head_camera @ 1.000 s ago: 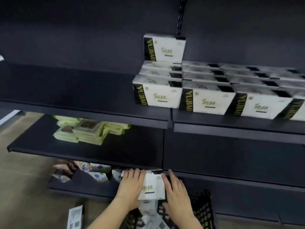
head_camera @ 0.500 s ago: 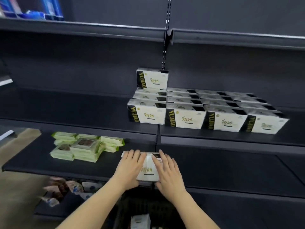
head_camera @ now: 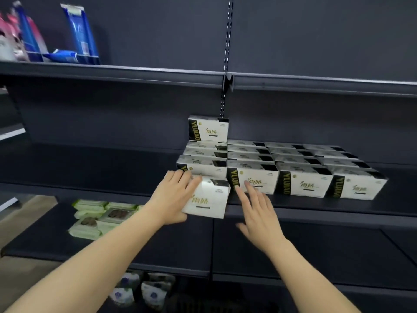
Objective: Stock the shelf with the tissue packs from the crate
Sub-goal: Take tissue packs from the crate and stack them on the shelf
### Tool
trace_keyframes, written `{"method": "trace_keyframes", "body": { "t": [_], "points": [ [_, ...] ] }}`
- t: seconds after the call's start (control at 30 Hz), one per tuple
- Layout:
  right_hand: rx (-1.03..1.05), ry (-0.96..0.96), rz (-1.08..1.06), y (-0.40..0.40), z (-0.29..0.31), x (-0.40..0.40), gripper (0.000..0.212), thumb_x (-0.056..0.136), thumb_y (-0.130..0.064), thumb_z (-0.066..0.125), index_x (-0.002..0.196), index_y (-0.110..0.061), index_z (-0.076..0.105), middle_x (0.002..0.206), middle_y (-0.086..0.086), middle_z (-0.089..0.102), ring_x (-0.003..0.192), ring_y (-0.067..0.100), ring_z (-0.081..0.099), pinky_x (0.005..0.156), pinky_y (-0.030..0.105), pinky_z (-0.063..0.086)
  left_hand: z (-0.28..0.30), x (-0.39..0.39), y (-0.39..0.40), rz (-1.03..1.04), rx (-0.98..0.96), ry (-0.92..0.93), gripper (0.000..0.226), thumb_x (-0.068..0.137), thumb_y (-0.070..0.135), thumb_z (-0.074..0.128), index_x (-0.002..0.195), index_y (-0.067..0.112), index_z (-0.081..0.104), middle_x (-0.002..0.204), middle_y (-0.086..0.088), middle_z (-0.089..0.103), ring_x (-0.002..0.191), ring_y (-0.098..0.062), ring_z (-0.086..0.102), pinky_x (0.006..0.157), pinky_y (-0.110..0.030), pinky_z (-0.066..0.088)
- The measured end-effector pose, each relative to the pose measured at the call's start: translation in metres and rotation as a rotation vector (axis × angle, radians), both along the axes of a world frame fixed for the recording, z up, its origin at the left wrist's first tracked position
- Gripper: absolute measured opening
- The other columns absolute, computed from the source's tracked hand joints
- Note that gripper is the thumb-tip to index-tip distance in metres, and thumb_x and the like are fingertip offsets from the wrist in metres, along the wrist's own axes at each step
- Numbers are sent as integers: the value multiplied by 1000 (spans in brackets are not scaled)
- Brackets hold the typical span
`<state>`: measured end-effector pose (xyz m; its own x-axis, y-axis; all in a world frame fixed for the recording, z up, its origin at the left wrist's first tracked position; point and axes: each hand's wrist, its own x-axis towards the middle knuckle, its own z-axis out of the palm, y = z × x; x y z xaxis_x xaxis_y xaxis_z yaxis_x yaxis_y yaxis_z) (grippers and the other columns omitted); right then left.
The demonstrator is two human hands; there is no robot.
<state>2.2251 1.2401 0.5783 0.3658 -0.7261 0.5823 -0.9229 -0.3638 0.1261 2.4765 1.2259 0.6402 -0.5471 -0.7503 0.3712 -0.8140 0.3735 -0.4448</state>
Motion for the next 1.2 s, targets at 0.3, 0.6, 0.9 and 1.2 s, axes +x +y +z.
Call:
{"method": "trace_keyframes", "body": {
  "t": [0.3,0.6,0.9,1.2],
  "points": [
    [-126,27,-37,-39,39,-8,109,42,-36,92,135,-8,42,133,22,48,115,39,48,91,51,48,57,-2,-36,13,-194,34,100,39,46,78,123,7,42,99,-11,57,79,-29,54,73,-39,45],
    [-185,25,-58,-86,63,-9,85,60,-39,84,130,-8,48,133,21,50,111,39,56,89,51,48,76,-12,-95,29,-209,135,104,34,43,86,123,7,48,97,-11,61,79,-31,60,77,-42,51],
    [-148,46,-101,-133,72,-15,59,84,-42,54,131,-8,46,136,20,47,117,38,52,96,51,42,77,-30,-149,31,-31,159,92,73,38,68,147,14,18,134,-7,37,120,-27,37,105,-36,24],
    [-104,63,-140,-165,90,-3,60,84,-39,57,132,-6,48,135,22,48,116,38,53,95,50,44,62,-35,-190,75,3,126,95,73,39,71,147,17,15,137,-6,34,124,-25,35,106,-35,24]
  ]
}}
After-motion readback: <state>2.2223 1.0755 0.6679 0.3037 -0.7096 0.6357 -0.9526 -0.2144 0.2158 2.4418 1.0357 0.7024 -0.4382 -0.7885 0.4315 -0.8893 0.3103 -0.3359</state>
